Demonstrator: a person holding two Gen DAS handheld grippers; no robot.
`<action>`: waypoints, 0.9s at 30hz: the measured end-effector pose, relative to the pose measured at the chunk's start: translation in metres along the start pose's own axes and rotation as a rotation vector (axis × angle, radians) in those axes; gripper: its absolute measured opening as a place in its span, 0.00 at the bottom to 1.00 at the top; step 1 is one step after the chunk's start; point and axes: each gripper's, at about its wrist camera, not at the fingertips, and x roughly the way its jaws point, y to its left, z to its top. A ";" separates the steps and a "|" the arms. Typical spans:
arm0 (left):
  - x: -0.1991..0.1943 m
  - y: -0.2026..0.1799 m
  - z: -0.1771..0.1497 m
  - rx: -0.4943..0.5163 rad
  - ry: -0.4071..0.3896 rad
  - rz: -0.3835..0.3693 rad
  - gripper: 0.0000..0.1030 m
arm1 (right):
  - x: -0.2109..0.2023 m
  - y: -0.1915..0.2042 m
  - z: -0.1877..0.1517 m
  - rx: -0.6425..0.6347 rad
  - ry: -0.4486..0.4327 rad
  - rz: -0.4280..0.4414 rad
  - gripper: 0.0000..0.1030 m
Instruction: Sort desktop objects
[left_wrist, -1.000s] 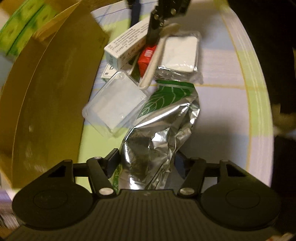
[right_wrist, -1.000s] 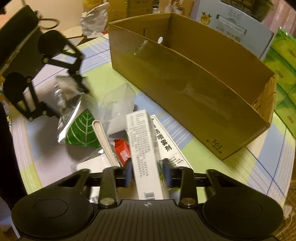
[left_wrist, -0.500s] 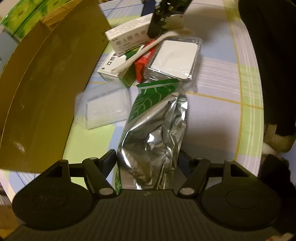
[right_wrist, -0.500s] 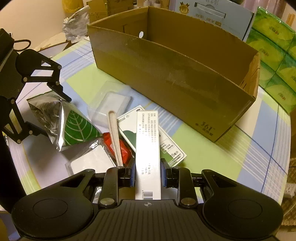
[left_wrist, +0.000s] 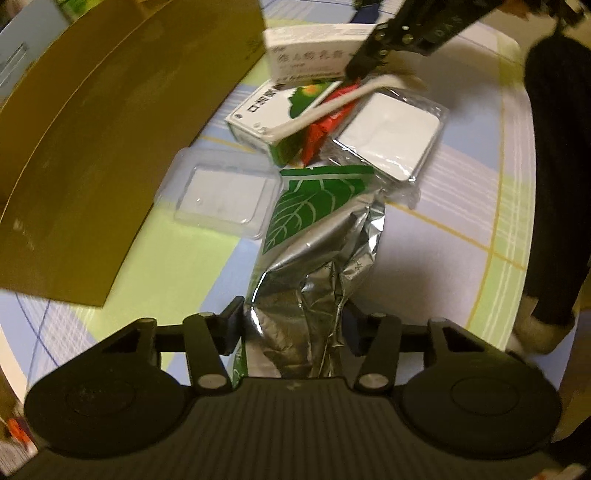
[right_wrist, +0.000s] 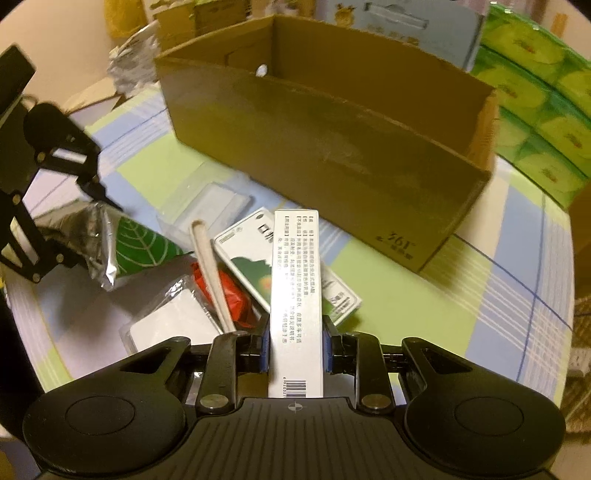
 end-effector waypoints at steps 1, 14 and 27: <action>-0.002 0.001 -0.001 -0.019 0.002 0.008 0.45 | -0.003 -0.001 0.000 0.011 -0.008 -0.004 0.22; -0.038 0.004 -0.014 -0.209 0.010 0.014 0.44 | -0.036 0.001 0.003 0.068 -0.065 -0.030 0.22; -0.101 0.009 0.006 -0.375 -0.034 0.090 0.44 | -0.078 0.015 0.019 0.095 -0.145 -0.041 0.22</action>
